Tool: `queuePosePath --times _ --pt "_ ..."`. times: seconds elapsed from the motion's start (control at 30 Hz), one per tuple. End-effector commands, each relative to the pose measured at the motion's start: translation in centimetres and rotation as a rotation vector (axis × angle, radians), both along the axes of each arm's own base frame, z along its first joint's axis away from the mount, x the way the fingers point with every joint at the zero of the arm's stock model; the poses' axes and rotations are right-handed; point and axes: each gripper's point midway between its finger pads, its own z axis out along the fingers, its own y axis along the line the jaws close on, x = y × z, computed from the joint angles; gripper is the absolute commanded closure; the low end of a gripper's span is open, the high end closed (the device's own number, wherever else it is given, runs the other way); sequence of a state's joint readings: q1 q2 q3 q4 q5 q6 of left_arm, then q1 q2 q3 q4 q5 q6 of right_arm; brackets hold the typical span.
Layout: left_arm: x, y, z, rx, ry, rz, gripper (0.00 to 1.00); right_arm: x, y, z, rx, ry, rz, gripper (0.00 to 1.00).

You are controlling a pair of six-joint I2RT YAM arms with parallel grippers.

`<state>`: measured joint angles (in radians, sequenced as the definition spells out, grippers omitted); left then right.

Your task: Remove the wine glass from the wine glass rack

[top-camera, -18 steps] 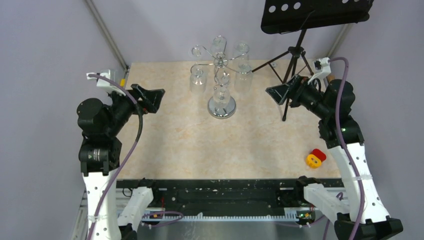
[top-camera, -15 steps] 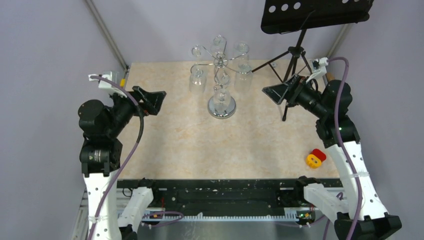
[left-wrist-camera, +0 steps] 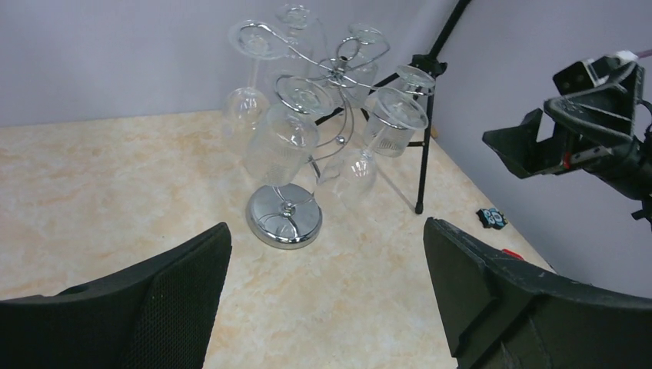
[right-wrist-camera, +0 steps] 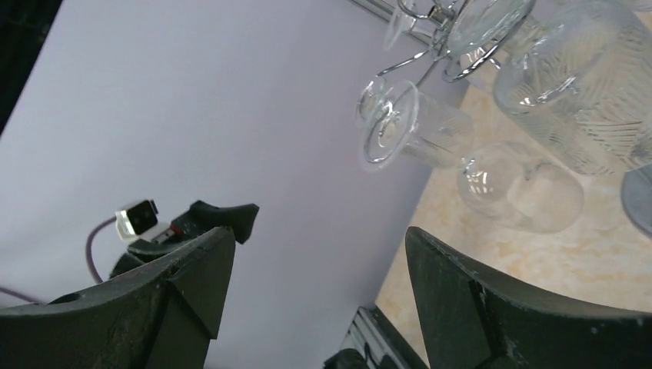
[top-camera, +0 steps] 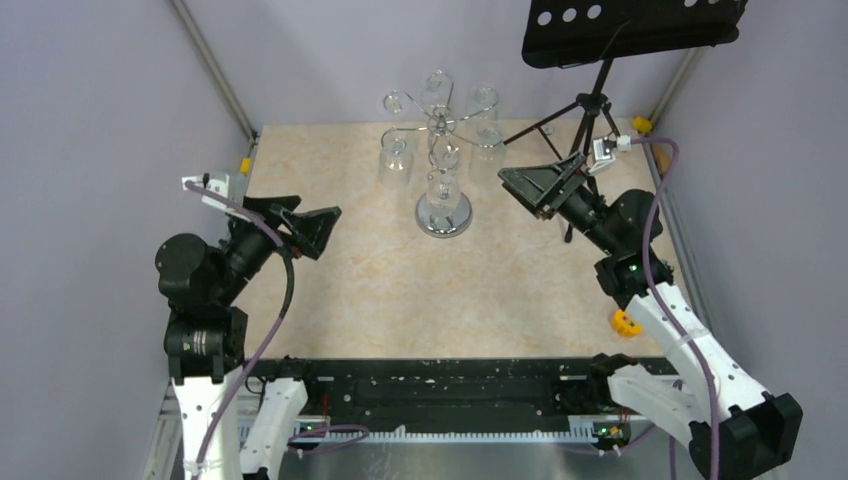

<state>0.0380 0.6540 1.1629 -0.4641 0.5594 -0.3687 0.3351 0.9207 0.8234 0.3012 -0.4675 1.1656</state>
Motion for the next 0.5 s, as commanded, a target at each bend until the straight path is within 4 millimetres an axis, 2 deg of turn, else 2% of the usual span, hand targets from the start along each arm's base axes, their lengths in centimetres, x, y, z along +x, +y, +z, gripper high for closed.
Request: queuePosePath --times 0.0,0.1,0.2,0.23,0.37,0.47 --pt "-2.1 -0.7 3.0 0.014 -0.186 -0.046 0.02 -0.2 -0.1 5.1 0.176 -0.052 -0.093 0.17" --pt "-2.5 -0.5 3.4 0.008 -0.218 -0.031 0.02 0.5 1.6 4.3 0.14 0.016 -0.102 0.23" --pt "-2.3 -0.5 3.2 -0.001 -0.211 -0.027 0.02 1.3 3.2 3.1 0.117 0.1 -0.119 0.36" --pt "-2.3 -0.5 3.2 -0.004 -0.208 -0.026 0.02 1.6 3.6 2.6 0.118 0.129 -0.132 0.38" --pt "-2.1 -0.4 3.0 -0.03 -0.191 -0.022 0.02 2.3 3.9 1.6 0.228 0.2 -0.19 0.39" --pt "-1.8 -0.7 2.9 -0.084 -0.186 -0.039 0.02 3.3 4.6 1.1 0.22 0.223 -0.224 0.38"
